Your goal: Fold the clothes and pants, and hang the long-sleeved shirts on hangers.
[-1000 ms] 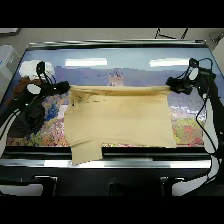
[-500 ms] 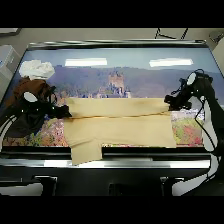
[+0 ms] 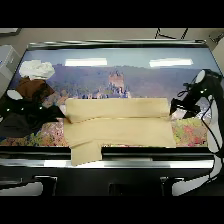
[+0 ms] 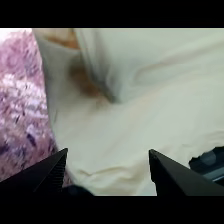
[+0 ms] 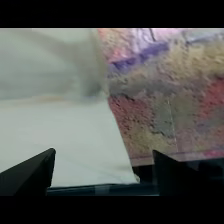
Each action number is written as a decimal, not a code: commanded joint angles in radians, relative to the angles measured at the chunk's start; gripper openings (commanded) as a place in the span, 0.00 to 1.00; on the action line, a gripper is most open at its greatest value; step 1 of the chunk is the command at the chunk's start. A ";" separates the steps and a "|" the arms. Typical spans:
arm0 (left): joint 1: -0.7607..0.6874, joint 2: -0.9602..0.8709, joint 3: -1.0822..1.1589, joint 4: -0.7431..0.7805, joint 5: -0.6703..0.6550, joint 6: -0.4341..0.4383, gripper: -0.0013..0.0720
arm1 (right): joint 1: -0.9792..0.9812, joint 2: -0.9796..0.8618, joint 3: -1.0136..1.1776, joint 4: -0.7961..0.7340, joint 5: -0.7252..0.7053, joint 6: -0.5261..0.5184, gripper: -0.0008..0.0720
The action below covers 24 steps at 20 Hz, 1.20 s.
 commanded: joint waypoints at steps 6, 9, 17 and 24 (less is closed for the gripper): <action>0.072 0.346 -0.493 -0.063 0.051 0.142 0.78 | -0.119 0.196 -0.190 0.021 0.026 0.020 0.95; 0.048 0.358 -0.597 -0.150 0.069 0.178 0.78 | -0.119 0.242 -0.244 0.016 -0.009 0.019 0.95; -0.087 0.354 -0.679 -0.236 0.247 0.188 0.72 | -0.119 0.255 -0.279 0.045 -0.012 0.014 0.94; -0.156 0.354 -0.689 -0.235 0.320 0.169 0.60 | -0.119 0.255 -0.279 0.044 -0.015 0.000 0.94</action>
